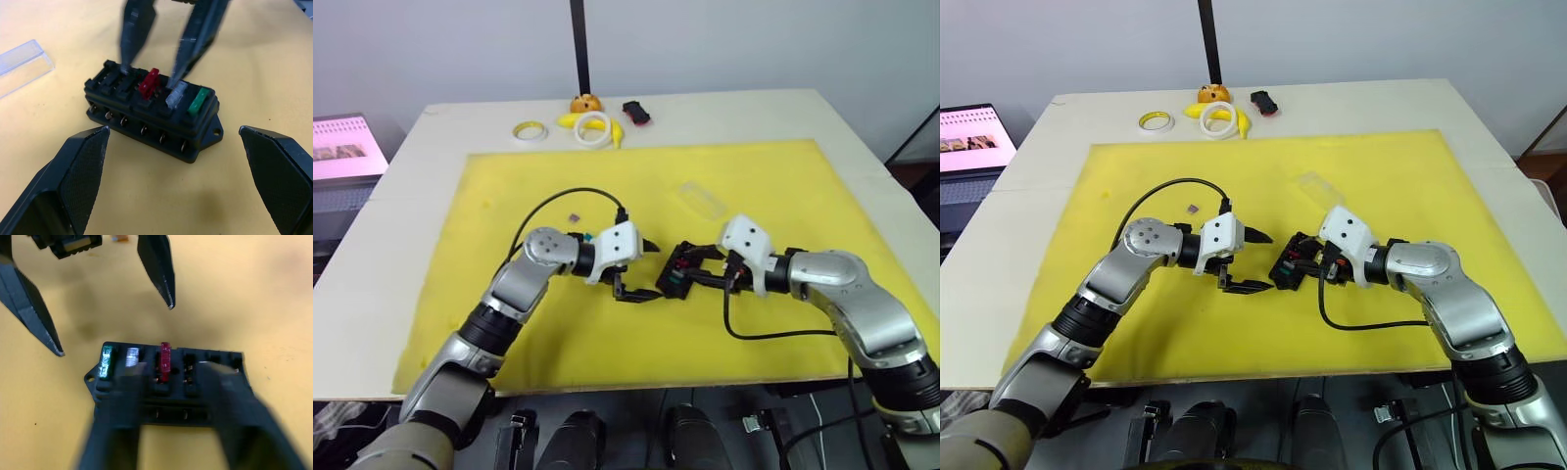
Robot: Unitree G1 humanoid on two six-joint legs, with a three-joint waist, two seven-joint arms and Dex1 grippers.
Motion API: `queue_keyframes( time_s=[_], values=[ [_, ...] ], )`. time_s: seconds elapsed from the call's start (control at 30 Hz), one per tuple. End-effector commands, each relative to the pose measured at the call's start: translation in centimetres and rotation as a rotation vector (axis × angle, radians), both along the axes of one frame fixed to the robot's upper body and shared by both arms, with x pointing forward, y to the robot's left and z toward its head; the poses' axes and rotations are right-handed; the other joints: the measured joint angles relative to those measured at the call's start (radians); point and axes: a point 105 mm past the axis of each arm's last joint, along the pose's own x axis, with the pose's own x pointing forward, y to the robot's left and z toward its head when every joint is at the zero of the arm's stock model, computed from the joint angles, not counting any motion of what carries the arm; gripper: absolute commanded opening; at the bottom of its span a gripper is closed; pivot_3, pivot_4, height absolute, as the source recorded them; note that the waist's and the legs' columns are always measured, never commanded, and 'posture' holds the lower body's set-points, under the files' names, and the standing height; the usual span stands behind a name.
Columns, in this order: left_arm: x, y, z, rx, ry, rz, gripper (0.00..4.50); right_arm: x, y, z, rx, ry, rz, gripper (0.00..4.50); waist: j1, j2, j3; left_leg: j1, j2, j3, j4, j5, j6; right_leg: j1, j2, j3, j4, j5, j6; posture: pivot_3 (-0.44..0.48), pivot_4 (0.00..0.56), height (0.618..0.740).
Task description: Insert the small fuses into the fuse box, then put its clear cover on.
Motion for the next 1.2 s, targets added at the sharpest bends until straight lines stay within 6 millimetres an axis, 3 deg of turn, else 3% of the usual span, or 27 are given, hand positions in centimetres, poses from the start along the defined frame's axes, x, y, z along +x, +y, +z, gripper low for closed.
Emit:
queue_keyframes(
  time_s=[0.03, 0.13, 0.3, 0.43, 0.6, 1.2],
  values=[
    [-0.1, -0.2, 1.0, -0.025, -0.036, -0.021, 4.5, -0.4, 0.5, 3.2, 0.057, -0.102, 0.026, 3.95, 0.0, 0.0, 0.0, 0.0, 0.0, 0.0, 0.0, 0.0, 0.0, 0.0, 0.0, 0.0, 0.0, 0.0, 0.0, 0.0, 0.15, 0.74],
    [-0.1, -0.2, 1.0, -0.026, -0.036, -0.025, 4.5, -0.6, 0.5, 3.7, 0.076, -0.111, 0.03, 3.95, 0.001, 0.0, 0.0, 0.0, 0.0, 0.0, 0.0, 0.0, 0.0, 0.0, 0.0, 0.0, 0.0, 0.0, 0.0, 0.0, 0.15, 0.74],
    [-0.2, -0.4, 1.1, -0.029, -0.039, -0.035, 4.5, -0.5, 0.4, 2.6, 0.117, -0.093, -0.011, 3.95, 0.001, 0.0, 0.0, 0.0, 0.0, 0.0, 0.0, 0.0, 0.0, 0.0, 0.0, 0.0, 0.0, 0.0, 0.0, 0.0, 0.15, 0.74],
    [-0.2, -0.5, 1.1, -0.03, -0.039, -0.038, 4.5, -0.5, 0.5, 1.8, 0.179, -0.079, -0.05, 2.64, 0.0, 0.0, 0.0, 0.0, 0.0, 0.0, 0.0, 0.0, 0.0, 0.0, 0.0, 0.0, 0.0, 0.0, 0.0, 0.0, 0.15, 0.74],
    [-0.3, -0.4, 1.1, -0.028, -0.038, -0.04, 4.5, -0.6, 0.7, 1.2, 0.197, -0.075, -0.066, 0.07, 0.0, 0.0, 0.0, 0.0, 0.0, 0.0, 0.0, 0.0, 0.0, 0.0, 0.0, 0.0, 0.0, 0.0, 0.0, 0.0, 0.15, 0.74],
    [-0.1, -0.4, 1.2, -0.024, -0.039, -0.037, 4.5, -0.8, 0.7, -0.1, 0.157, -0.063, -0.091, 0.02, 0.0, 0.0, 0.0, 0.0, 0.0, 0.0, 0.0, 0.0, 0.0, 0.0, 0.0, 0.0, 0.0, 0.0, 0.0, 0.0, 0.15, 0.74]
  ],
)
